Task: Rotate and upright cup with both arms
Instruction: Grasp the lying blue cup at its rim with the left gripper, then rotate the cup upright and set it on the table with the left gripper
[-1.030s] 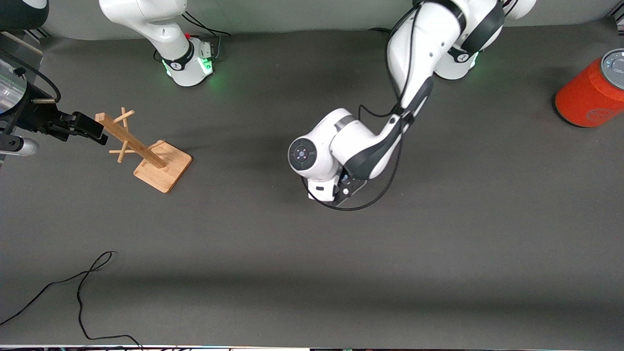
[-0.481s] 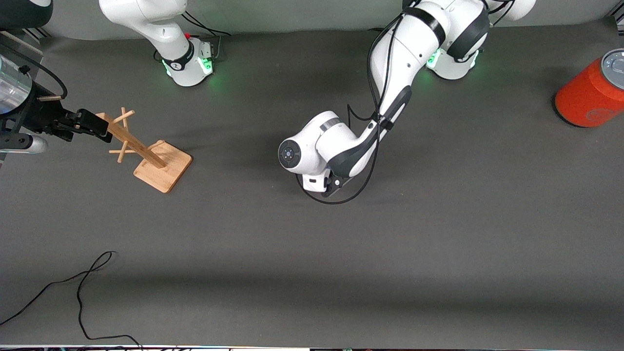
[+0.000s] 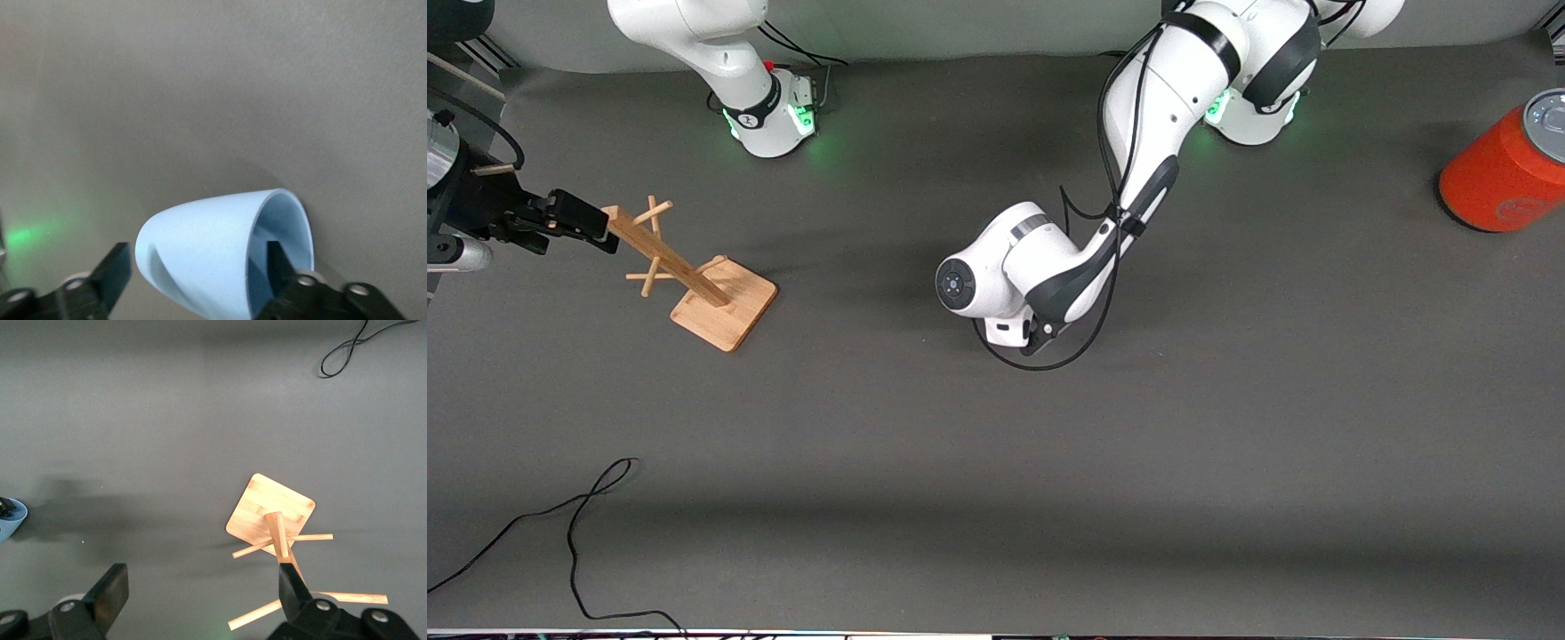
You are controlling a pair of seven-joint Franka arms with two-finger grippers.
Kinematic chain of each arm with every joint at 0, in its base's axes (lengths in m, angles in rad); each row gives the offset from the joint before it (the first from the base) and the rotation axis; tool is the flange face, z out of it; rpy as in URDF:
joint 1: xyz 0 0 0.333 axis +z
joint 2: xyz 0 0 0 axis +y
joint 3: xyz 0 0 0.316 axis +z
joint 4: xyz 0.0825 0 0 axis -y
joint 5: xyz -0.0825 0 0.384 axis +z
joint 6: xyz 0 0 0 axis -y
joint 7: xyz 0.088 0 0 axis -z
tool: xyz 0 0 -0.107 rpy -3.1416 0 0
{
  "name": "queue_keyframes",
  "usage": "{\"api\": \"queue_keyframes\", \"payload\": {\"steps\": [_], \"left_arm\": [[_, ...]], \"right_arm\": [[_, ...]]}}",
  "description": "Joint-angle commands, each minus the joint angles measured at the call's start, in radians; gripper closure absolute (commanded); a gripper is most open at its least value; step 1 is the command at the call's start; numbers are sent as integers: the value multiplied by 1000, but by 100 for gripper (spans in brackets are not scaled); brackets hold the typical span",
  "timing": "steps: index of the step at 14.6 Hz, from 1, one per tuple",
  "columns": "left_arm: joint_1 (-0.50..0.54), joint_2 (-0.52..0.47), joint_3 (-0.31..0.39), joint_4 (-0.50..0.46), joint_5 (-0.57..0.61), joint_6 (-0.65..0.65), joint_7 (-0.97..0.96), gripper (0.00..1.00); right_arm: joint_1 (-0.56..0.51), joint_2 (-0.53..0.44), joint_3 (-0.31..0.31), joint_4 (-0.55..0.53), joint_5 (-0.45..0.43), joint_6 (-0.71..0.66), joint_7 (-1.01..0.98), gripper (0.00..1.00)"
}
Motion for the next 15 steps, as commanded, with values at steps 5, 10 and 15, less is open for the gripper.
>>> {"api": "queue_keyframes", "payload": {"steps": [5, 10, 15], "left_arm": [[0, -53, 5, -7, -21, -55, -1, 100], [6, -100, 3, -7, -20, -62, 9, 100], [93, -386, -4, -150, -107, 26, 146, 100]], "right_arm": [[4, -35, -8, -25, 21, -4, -29, 0], [4, -38, -6, -22, 17, 3, -29, 0], [4, -40, -1, -16, 17, 19, -29, 0]]}}
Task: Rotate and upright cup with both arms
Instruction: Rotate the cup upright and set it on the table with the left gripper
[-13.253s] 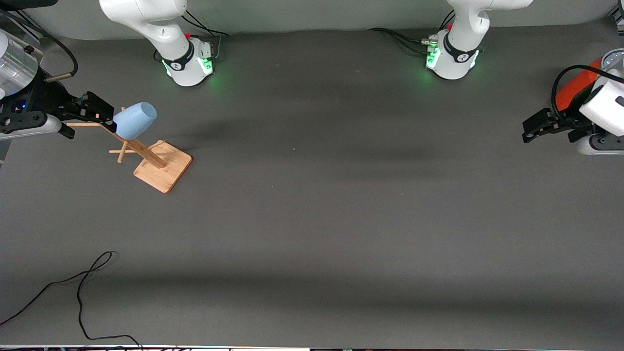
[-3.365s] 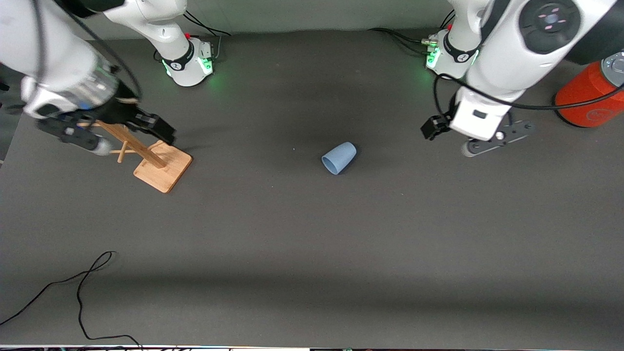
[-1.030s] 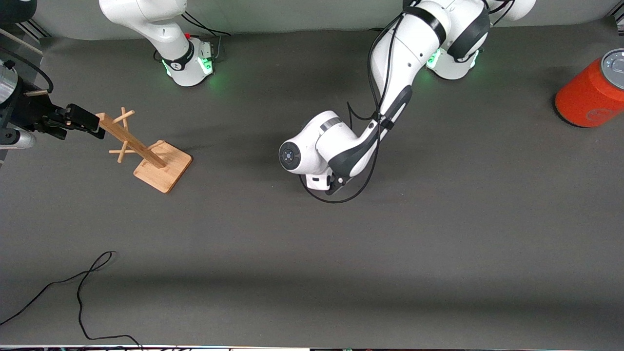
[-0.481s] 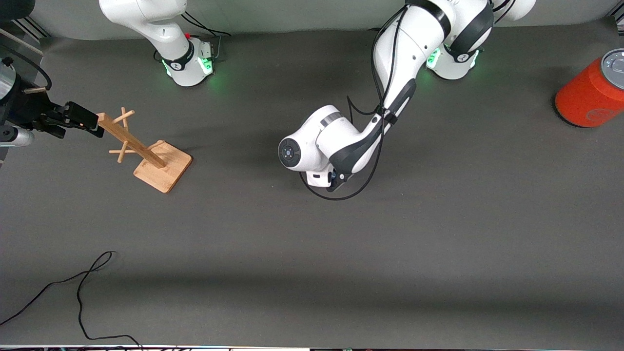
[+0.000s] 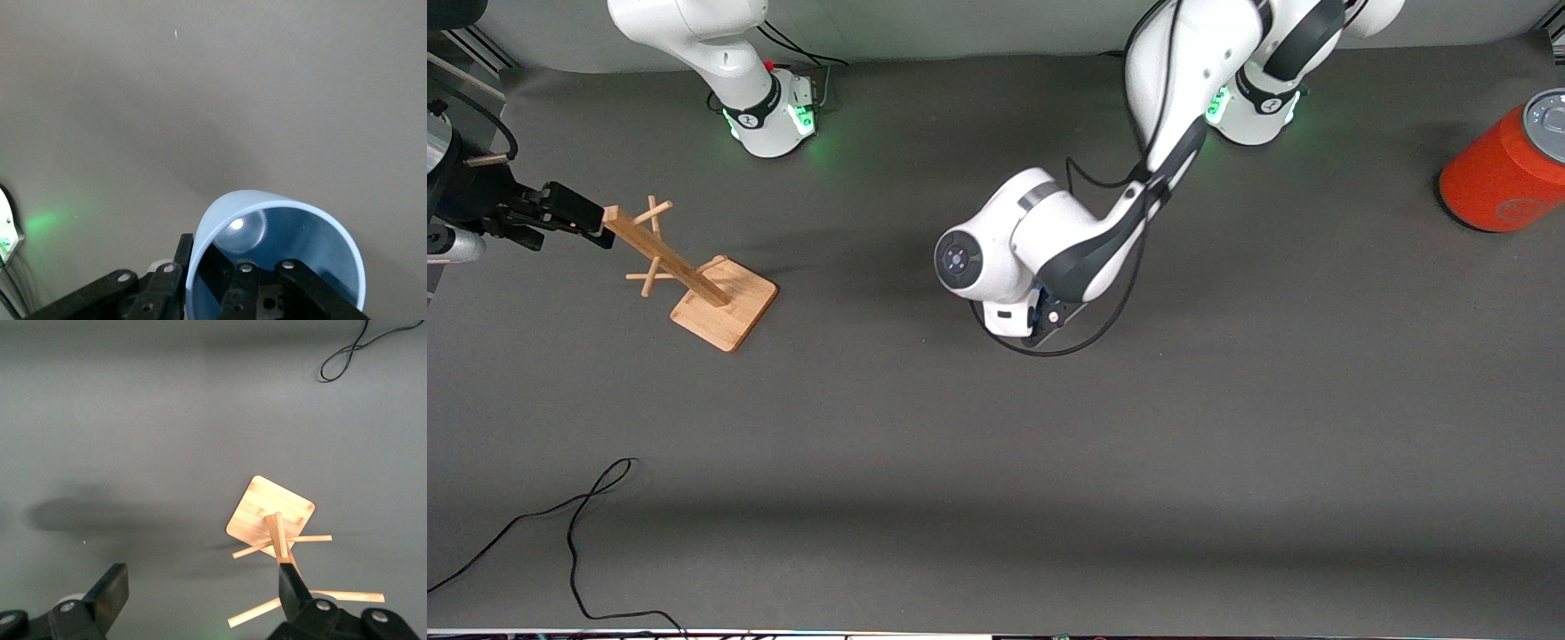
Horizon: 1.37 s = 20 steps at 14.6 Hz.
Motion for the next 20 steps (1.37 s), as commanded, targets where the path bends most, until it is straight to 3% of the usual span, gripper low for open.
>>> {"api": "queue_keyframes", "payload": {"steps": [1, 4, 6, 8, 12, 20], "left_arm": [[61, -295, -3, -297, -50, 172, 93, 100], [70, -584, 0, -767, -52, 569, 99, 100], [67, -629, 0, -931, -49, 767, 105, 100], [59, -580, 1, -1019, -49, 940, 125, 100], [56, -444, 1, -1033, -37, 1120, 131, 100], [50, -373, 1, -1004, 1, 1125, 134, 100]], "right_arm": [[5, -34, 3, -16, 17, 19, -22, 0], [5, -41, 5, -17, 17, 19, -22, 0], [5, -41, 5, -22, 15, 22, -22, 0], [5, -43, 6, -32, 11, 25, -21, 0], [5, -46, 6, -57, 9, 39, -19, 0], [5, -49, 22, -60, 4, 42, -19, 0]]}}
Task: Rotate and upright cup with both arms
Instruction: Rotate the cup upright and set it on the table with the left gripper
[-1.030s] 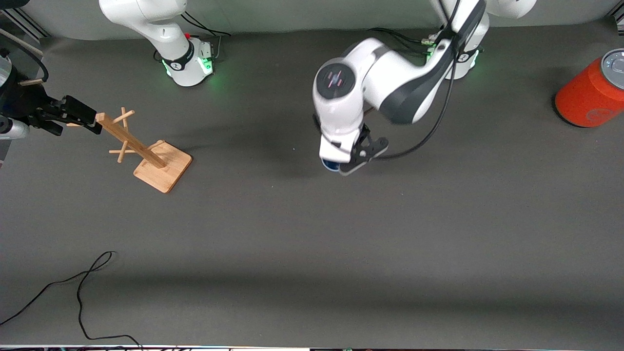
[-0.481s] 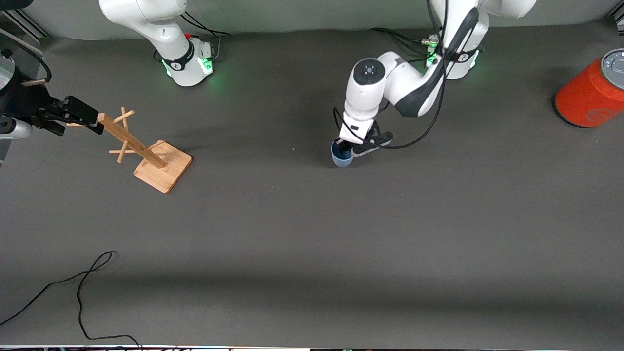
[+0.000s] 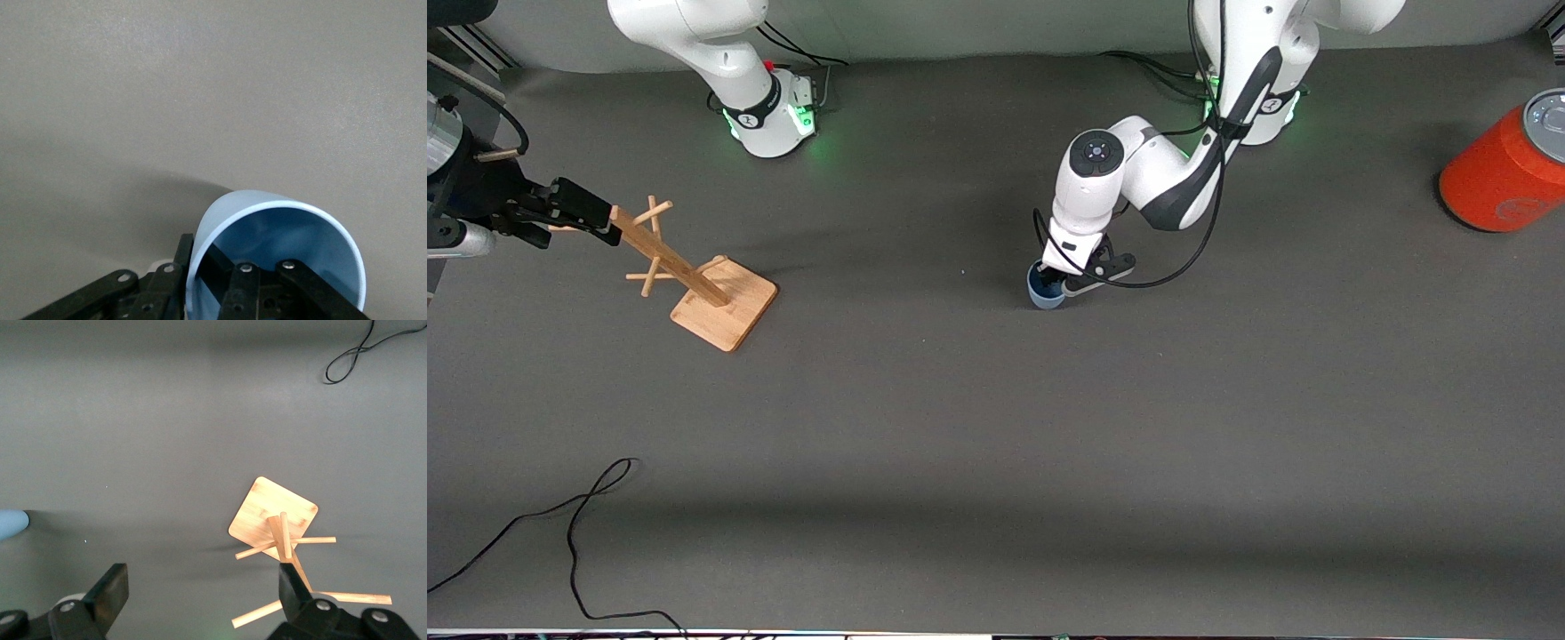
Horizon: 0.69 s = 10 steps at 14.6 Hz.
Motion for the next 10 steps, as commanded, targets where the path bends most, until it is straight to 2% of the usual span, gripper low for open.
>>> {"api": "queue_keyframes", "payload": {"steps": [1, 2, 3, 4, 5, 7, 10], "left_arm": [[-10, 35, 7, 33, 26, -6, 8, 100], [-9, 35, 7, 36, 27, -9, 8, 90], [-10, 36, 7, 37, 27, -12, 8, 27], [-10, 35, 7, 37, 29, -15, 7, 16], [-10, 29, 7, 39, 29, -21, 5, 0], [-9, 1, 5, 57, 29, -97, 8, 0], [8, -83, 2, 128, -6, -306, 102, 0]], "right_arm": [[1, -26, 8, -24, 1, 20, -13, 0], [1, -24, 12, -26, 1, 18, -7, 0], [1, -24, 20, -26, 1, 18, -6, 0], [1, -24, 22, -26, 1, 18, -6, 0], [1, -24, 20, -26, 1, 17, -6, 0], [1, -24, 22, -24, 0, 17, -6, 0], [1, -21, 25, -21, 0, 6, -6, 0]]}}
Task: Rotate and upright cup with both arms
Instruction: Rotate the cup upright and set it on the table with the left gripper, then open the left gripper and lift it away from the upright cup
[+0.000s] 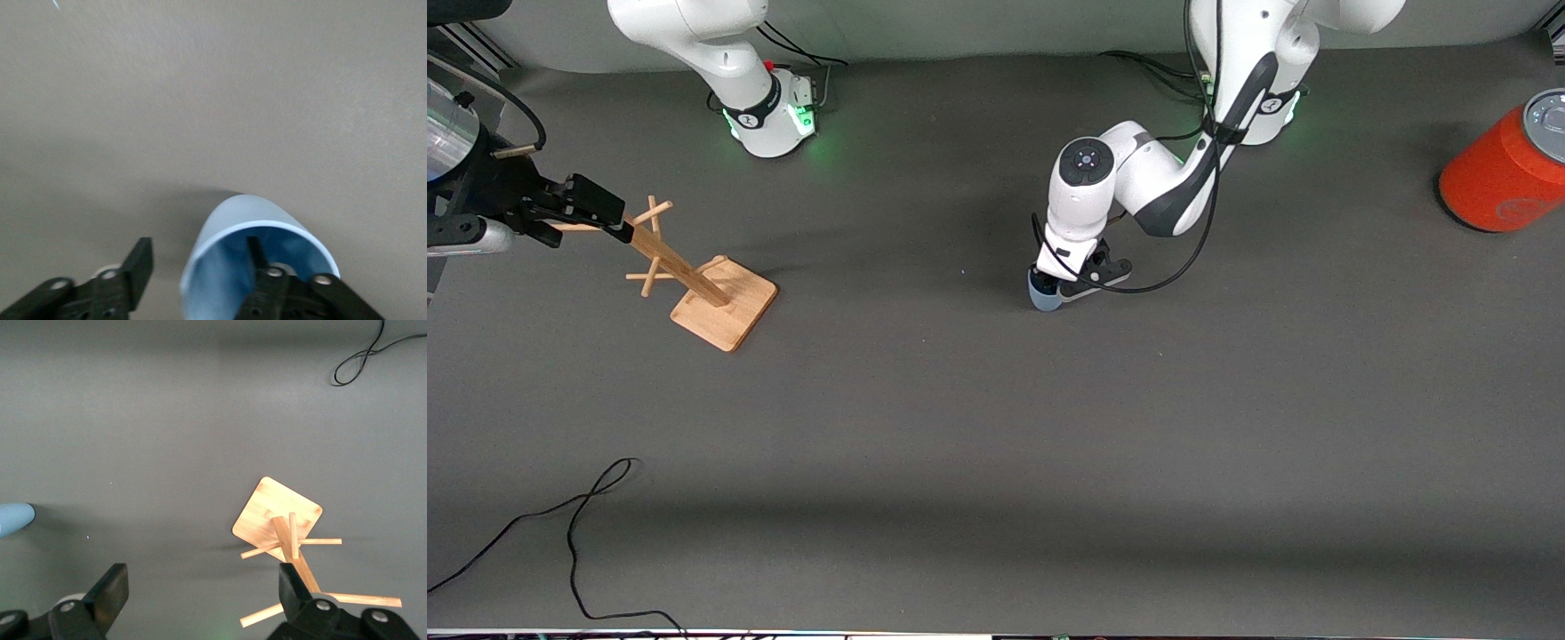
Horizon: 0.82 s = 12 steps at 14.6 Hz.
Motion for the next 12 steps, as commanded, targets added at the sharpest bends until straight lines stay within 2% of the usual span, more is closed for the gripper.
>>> {"api": "queue_keyframes", "payload": {"steps": [1, 4, 7, 12], "left_arm": [[6, -117, 3, 55, -55, -190, 84, 0], [70, -249, 7, 127, -168, -418, 229, 0], [231, -370, 10, 192, -241, -642, 447, 0], [494, -426, 15, 219, -242, -761, 803, 0]], "right_arm": [[1, -21, 3, -17, -5, 7, -6, 0], [0, -21, 6, -13, -38, 7, -9, 0], [-2, -21, 5, -11, -38, 10, -12, 0], [-2, -1, 0, 4, -29, 19, -18, 0]]}}
